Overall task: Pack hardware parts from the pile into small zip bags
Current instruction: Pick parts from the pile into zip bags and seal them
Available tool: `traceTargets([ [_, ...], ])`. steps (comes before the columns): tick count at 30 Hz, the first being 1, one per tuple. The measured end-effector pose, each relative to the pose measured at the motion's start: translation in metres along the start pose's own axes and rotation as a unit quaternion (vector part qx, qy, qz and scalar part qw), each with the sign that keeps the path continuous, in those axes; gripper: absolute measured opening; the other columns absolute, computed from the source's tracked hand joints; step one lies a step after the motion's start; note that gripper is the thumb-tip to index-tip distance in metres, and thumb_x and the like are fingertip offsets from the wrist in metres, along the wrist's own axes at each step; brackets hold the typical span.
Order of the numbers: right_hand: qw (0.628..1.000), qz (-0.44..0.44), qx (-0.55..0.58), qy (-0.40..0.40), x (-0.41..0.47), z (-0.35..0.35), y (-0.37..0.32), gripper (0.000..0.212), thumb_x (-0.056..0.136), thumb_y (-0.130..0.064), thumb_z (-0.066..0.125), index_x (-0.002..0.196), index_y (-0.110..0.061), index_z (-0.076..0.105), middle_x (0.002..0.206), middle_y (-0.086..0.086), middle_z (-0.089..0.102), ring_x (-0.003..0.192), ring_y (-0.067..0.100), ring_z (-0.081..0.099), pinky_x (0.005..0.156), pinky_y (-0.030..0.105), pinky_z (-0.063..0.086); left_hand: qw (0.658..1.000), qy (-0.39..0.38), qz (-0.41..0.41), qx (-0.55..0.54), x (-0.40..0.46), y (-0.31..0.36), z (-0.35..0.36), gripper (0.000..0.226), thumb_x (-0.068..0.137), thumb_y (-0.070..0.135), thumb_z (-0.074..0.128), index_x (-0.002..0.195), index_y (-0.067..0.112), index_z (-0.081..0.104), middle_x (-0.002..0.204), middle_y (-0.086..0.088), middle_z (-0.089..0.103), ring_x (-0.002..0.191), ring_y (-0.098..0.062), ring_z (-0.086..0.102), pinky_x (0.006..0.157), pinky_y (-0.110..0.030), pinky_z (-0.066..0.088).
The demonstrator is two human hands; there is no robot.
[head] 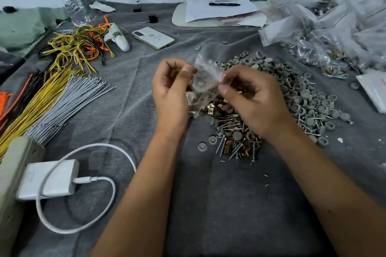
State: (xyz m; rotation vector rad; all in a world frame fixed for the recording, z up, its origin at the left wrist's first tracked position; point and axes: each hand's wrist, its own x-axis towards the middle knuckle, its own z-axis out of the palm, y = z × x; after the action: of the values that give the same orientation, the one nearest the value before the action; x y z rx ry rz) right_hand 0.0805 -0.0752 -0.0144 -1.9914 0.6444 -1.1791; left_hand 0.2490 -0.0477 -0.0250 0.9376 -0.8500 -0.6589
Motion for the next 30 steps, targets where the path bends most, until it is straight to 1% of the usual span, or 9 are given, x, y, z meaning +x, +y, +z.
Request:
traceTargets([
  [4, 0.967, 0.033, 0.251, 0.035, 0.005, -0.016, -0.009, 0.019, 0.095, -0.009, 0.059, 0.095, -0.025, 0.07, 0.094, -0.004, 0.069, 0.094, 0.02, 0.067, 0.082, 0.039, 0.058, 0.995, -0.058, -0.074, 0.014, 0.0, -0.006, -0.005, 0.043, 0.093, 0.05, 0.055, 0.119, 0.017, 0.064, 0.131, -0.012, 0.067, 0.125, -0.035, 0.062, 0.11, -0.059, 0.047],
  [6, 0.934, 0.062, 0.346, 0.062, 0.009, -0.022, -0.013, 0.022, 0.097, -0.005, 0.052, 0.096, -0.02, 0.068, 0.093, -0.001, 0.068, 0.093, 0.024, 0.068, 0.079, 0.043, 0.059, 0.983, -0.138, -0.118, 0.035, -0.003, -0.006, 0.001, 0.061, 0.092, 0.062, 0.051, 0.133, 0.017, 0.06, 0.137, -0.013, 0.065, 0.129, -0.038, 0.06, 0.108, -0.068, 0.045],
  [8, 0.918, 0.087, 0.371, 0.108, 0.011, -0.027, -0.014, 0.021, 0.1, -0.006, 0.047, 0.097, -0.017, 0.065, 0.09, 0.0, 0.067, 0.089, 0.026, 0.07, 0.079, 0.043, 0.059, 0.97, -0.193, -0.142, 0.033, -0.008, -0.007, 0.007, 0.055, 0.093, 0.054, 0.057, 0.13, 0.013, 0.061, 0.128, -0.014, 0.069, 0.119, -0.036, 0.065, 0.103, -0.058, 0.05],
  [12, 0.918, 0.132, 0.318, 0.195, 0.012, -0.035, -0.008, 0.017, 0.104, -0.008, 0.045, 0.101, -0.016, 0.06, 0.093, 0.005, 0.068, 0.087, 0.027, 0.07, 0.079, 0.046, 0.057, 0.95, -0.256, -0.162, 0.072, -0.016, -0.008, 0.011, 0.019, 0.093, 0.015, 0.062, 0.109, 0.005, 0.065, 0.093, -0.008, 0.076, 0.078, -0.027, 0.074, 0.063, -0.037, 0.058],
  [14, 0.92, 0.155, 0.281, 0.224, 0.012, -0.038, -0.004, 0.011, 0.106, -0.013, 0.049, 0.11, -0.016, 0.058, 0.099, 0.012, 0.072, 0.091, 0.032, 0.072, 0.08, 0.05, 0.058, 0.944, -0.267, -0.186, 0.06, -0.018, -0.007, 0.012, 0.012, 0.104, 0.004, 0.052, 0.104, 0.0, 0.064, 0.089, -0.011, 0.076, 0.067, -0.026, 0.075, 0.054, -0.032, 0.061],
  [19, 0.927, 0.26, 0.208, 0.171, 0.011, -0.04, 0.008, 0.022, 0.098, -0.032, 0.067, 0.111, -0.015, 0.067, 0.107, 0.016, 0.076, 0.089, 0.029, 0.077, 0.073, 0.044, 0.062, 0.943, -0.238, -0.231, -0.006, -0.019, -0.004, 0.018, 0.028, 0.11, 0.0, 0.037, 0.102, 0.0, 0.064, 0.084, -0.011, 0.075, 0.069, -0.032, 0.076, 0.054, -0.03, 0.061],
  [23, 0.951, 0.226, 0.14, 0.159, 0.008, -0.036, 0.012, 0.016, 0.103, -0.019, 0.061, 0.092, -0.013, 0.07, 0.083, 0.016, 0.076, 0.063, 0.03, 0.072, 0.056, 0.037, 0.059, 0.932, -0.267, -0.244, -0.027, -0.018, -0.002, 0.017, 0.031, 0.112, 0.006, 0.032, 0.108, -0.002, 0.062, 0.088, -0.017, 0.077, 0.074, -0.038, 0.077, 0.06, -0.034, 0.065],
  [27, 0.959, 0.194, 0.102, 0.18, 0.008, -0.036, 0.011, 0.018, 0.104, -0.022, 0.06, 0.087, -0.024, 0.068, 0.078, 0.012, 0.076, 0.056, 0.029, 0.07, 0.043, 0.032, 0.053, 0.924, -0.276, -0.265, -0.016, -0.017, -0.002, 0.013, 0.037, 0.113, 0.02, 0.036, 0.12, -0.012, 0.053, 0.101, -0.031, 0.074, 0.076, -0.045, 0.076, 0.055, -0.033, 0.063],
  [30, 0.961, 0.178, 0.078, 0.198, 0.007, -0.036, 0.012, 0.018, 0.104, -0.028, 0.059, 0.088, -0.027, 0.066, 0.079, 0.01, 0.076, 0.056, 0.03, 0.071, 0.041, 0.03, 0.051, 0.923, -0.282, -0.263, 0.005, -0.015, -0.002, 0.01, 0.036, 0.103, 0.028, 0.049, 0.115, -0.005, 0.059, 0.093, -0.023, 0.075, 0.074, -0.044, 0.076, 0.055, -0.031, 0.062],
])
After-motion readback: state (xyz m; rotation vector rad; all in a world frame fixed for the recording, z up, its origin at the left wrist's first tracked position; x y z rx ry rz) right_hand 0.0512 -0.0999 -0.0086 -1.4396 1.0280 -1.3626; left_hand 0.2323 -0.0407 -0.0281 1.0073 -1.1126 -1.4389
